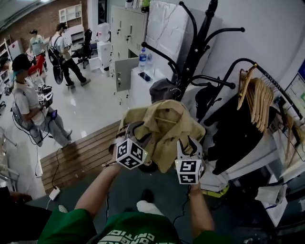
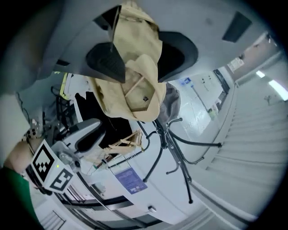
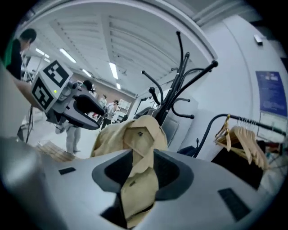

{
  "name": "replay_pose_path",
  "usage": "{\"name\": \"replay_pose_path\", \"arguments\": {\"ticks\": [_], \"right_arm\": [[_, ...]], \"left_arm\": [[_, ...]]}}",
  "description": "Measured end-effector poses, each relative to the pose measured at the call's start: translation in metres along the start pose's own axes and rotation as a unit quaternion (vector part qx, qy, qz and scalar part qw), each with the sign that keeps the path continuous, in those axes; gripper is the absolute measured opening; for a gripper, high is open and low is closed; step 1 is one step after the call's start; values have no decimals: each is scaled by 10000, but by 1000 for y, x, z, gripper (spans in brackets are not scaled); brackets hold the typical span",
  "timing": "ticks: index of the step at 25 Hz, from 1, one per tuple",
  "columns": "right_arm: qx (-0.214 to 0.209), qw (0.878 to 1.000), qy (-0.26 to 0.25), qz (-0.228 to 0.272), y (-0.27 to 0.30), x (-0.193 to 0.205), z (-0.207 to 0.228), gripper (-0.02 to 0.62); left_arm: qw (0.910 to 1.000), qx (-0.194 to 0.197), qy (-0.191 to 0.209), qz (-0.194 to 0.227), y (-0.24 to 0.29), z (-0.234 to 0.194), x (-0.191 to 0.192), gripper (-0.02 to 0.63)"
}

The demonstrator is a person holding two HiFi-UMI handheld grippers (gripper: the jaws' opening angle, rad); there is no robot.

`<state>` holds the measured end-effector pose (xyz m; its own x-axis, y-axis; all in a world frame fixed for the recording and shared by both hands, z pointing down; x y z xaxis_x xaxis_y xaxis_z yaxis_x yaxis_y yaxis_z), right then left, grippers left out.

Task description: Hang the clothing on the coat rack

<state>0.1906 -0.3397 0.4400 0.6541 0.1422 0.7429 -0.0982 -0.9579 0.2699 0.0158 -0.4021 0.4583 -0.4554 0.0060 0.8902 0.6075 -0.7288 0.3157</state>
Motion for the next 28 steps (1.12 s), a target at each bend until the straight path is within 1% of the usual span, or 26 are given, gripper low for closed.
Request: {"name": "replay_pose_path", "arguments": {"ticks": [1, 3, 5, 6, 8, 11, 14, 17, 23, 28], "right_arm": [[-89, 9997, 244, 19, -14, 3, -8, 126], [-221, 9976, 649, 19, -41, 11, -23, 63], [-310, 9952, 925, 8, -68, 19, -39, 28], [-352, 9941, 1024, -2, -81, 22, -47, 14], [-449, 9921, 1170, -36, -105, 29, -61, 8], [-564, 9898, 1301, -102, -135, 37, -79, 8], [-663, 9887, 1342, -88, -158, 40, -90, 8], [-813, 9877, 1329, 100, -175, 38, -92, 8], [-1213, 9832, 1231, 595, -198, 39, -79, 8], [-1500, 9782, 1252, 708, -216, 63, -61, 8]], "left_arm": [[9997, 41, -243, 48, -15, 7, 6, 218], [9974, 129, -700, 138, -46, 21, 19, 161], [9936, 223, -1082, 224, -74, 34, 31, 59], [9914, 282, -1254, 261, -86, 40, 36, 41], [9854, 459, -1605, 340, -107, 52, 41, 7], [9746, 744, -2063, 457, -130, 70, 45, 5], [9650, 916, -2396, 548, -145, 89, 49, 5], [9575, 970, -2620, 713, -156, 104, 47, 5], [9534, 809, -2728, 1000, -161, 127, 25, 5], [9502, 642, -2830, 1139, -158, 156, 7, 5]]}}
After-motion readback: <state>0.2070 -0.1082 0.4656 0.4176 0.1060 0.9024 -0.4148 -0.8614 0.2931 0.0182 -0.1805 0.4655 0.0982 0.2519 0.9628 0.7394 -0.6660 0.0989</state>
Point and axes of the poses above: the fingertips, and each gripper's own axes: y forward along the fingers, z to its right, x out of its underside, the point moved 5 cm from there along -y, backward along the fingers, and after that the axes turned 12 degrees about -y, right-handed, at the moved point
